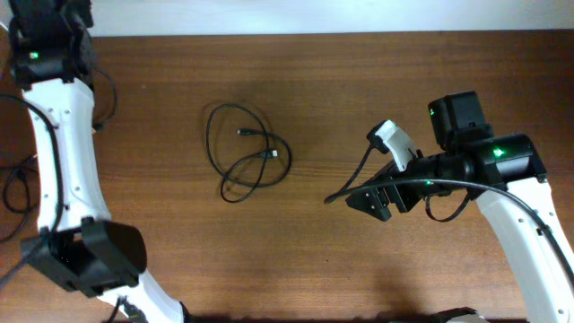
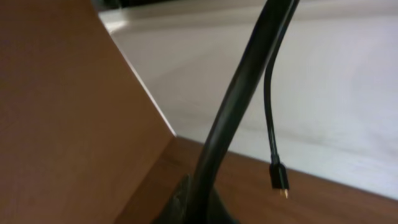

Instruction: Untangle cables

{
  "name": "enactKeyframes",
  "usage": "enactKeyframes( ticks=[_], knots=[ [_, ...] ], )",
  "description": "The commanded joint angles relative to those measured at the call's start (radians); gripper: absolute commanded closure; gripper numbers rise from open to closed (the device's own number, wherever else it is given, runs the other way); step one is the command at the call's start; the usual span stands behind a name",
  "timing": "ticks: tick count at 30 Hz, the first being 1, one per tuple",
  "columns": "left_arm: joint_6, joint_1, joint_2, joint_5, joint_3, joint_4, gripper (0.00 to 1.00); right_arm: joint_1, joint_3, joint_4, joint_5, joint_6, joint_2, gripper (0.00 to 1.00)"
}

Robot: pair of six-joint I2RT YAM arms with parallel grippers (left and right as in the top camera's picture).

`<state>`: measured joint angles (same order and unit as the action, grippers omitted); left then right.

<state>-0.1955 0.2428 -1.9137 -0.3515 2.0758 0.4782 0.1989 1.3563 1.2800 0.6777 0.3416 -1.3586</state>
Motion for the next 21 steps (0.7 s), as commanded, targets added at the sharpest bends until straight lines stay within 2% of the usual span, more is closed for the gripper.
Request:
enactKeyframes(
  ticks=[1,7,10,12,14,17,18,19,21],
  knots=[
    [-0.011,0.089,-0.109,0.050,0.003,-0.081,1.00,-0.003,0.000,-0.002,-0.020,0.010,0.006,0.06],
    [0.012,0.187,-0.293,0.056,0.003,-0.130,1.00,-0.003,0.000,0.000,-0.020,0.009,0.006,0.06],
    [0.015,0.223,-0.382,0.114,0.003,-0.111,0.98,-0.003,0.000,-0.001,-0.020,0.009,0.006,0.06],
    [0.023,0.238,-0.431,0.155,0.003,-0.095,0.79,-0.003,0.000,-0.003,-0.020,0.009,0.006,0.06],
    [0.026,0.246,-0.473,0.206,0.003,-0.081,0.65,-0.003,0.000,-0.008,-0.020,0.007,0.006,0.06],
    [0.026,0.249,-0.518,0.274,0.003,-0.080,0.36,-0.003,0.000,-0.020,-0.020,-0.021,0.006,0.06],
    [0.026,0.249,-0.528,0.310,0.003,-0.078,0.08,-0.003,0.000,-0.019,-0.020,-0.021,0.006,0.05],
    [0.026,0.249,-0.530,0.329,0.003,-0.077,0.01,-0.003,0.000,-0.019,-0.020,-0.021,0.006,0.06],
    [0.026,0.249,-0.530,0.363,0.003,-0.077,0.01,-0.003,0.000,-0.019,-0.020,-0.021,0.006,0.06]
  ],
)
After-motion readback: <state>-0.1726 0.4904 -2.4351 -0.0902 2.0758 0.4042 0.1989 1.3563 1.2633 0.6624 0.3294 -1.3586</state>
